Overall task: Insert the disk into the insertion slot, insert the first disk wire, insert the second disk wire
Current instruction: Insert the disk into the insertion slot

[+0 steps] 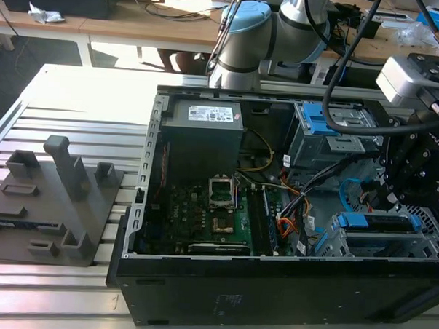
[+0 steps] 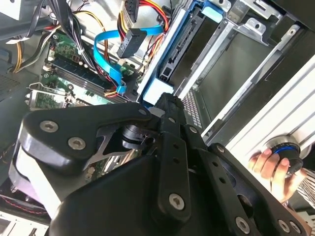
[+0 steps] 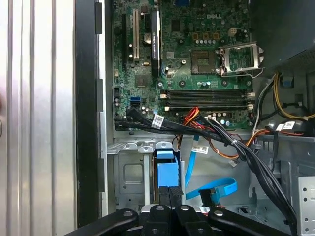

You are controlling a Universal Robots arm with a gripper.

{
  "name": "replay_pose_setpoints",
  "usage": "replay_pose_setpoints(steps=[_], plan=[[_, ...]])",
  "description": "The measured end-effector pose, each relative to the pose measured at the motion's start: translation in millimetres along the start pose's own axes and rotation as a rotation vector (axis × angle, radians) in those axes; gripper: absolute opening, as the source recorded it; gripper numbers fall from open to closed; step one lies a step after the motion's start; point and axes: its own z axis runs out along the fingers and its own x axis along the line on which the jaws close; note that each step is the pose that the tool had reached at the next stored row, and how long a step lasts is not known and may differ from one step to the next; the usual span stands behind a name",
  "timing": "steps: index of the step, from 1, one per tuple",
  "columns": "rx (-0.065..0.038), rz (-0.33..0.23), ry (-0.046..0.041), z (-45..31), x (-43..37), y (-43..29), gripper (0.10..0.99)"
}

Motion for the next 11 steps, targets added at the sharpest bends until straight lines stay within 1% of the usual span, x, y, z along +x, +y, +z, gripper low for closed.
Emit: replay_pose_setpoints(steps=[4,11], plan=[[0.000,0.000,0.0000,4.1,0.0,-0.2,0.106],[0.000,0.000,0.0000,5.1,0.0,-0.3,0.106]])
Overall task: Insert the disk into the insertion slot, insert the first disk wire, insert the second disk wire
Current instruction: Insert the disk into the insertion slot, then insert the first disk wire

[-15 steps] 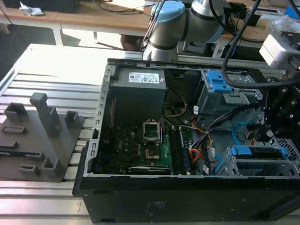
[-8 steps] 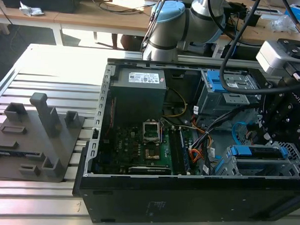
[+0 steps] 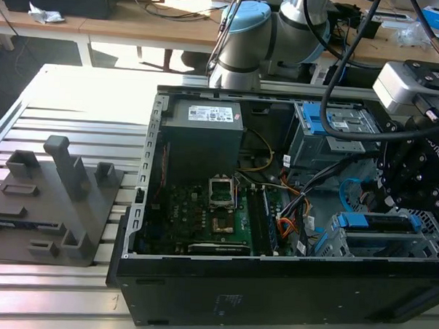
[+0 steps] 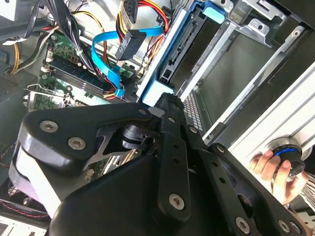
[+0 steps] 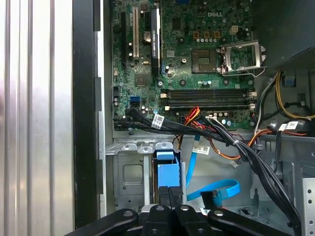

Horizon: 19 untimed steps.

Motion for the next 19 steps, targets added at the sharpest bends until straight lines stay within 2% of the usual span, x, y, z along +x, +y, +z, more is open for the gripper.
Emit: replay_pose_setpoints(steps=[12,16,19], plan=[[0.000,0.000,-0.0003,0.4,0.0,-0.6,0.106],[0.000,0.000,-0.0001,0.0,-0.6,-6.0,0.106],[0.000,0.000,0.0000,-0.5,-1.9,-13.7,0.106]])
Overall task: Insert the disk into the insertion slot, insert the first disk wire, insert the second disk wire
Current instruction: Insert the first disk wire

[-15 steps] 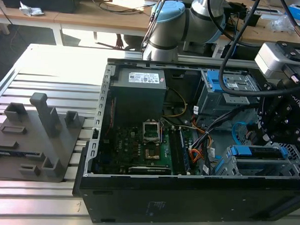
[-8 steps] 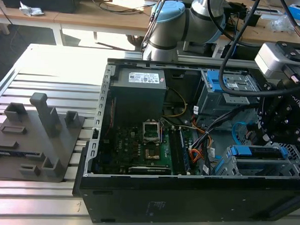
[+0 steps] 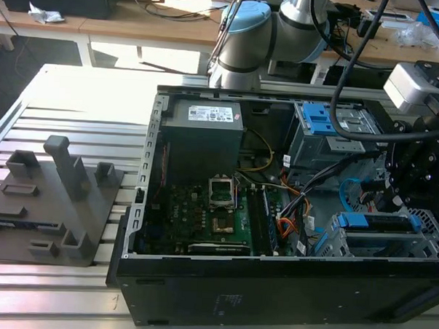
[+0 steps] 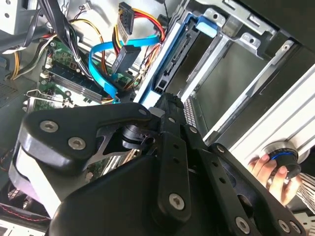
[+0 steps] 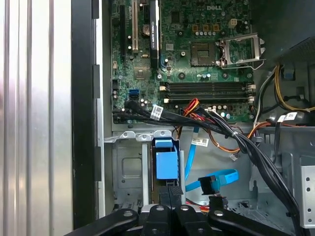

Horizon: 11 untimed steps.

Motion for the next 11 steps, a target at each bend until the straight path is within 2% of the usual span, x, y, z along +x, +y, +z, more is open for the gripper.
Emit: replay_pose_setpoints(steps=[5,7,11], plan=[[0.000,0.000,0.0000,-0.2,-1.1,-3.8,0.106],[0.000,0.000,0.0003,-0.6,-5.4,-11.1,0.106],[0.000,0.000,0.0042,-0.7,-13.2,-12.4,0.106]])
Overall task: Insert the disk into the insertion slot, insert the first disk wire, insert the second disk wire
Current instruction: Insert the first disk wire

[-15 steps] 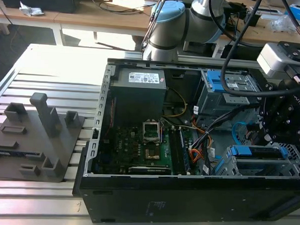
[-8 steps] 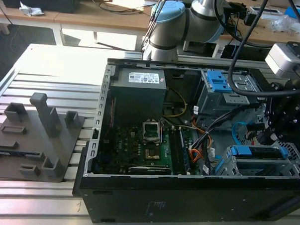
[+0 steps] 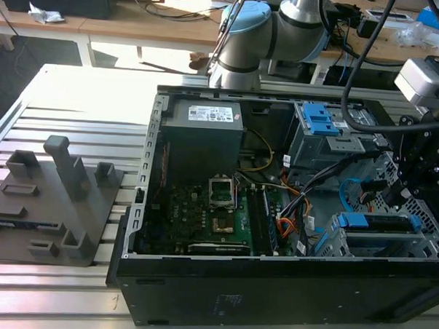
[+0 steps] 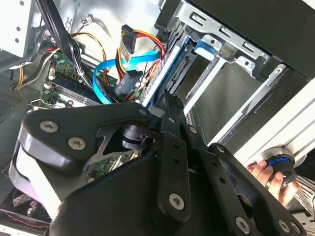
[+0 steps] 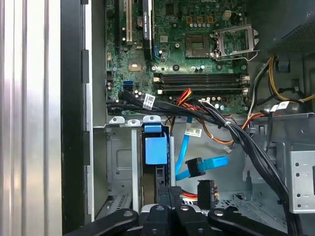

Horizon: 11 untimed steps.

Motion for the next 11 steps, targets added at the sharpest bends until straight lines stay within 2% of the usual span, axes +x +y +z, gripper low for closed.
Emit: replay_pose_setpoints(steps=[2,8,9,10,11], plan=[[0.000,0.000,0.0001,0.0,-3.9,0.0,0.106],[0.000,0.000,0.0001,0.0,-4.0,0.1,0.114],[0.000,0.000,0.0001,0.0,-4.0,0.1,0.169],[0.000,0.000,0.0001,0.0,-4.0,0.1,0.169],[0.000,0.000,0.0002,0.0,-4.1,0.0,0.235]])
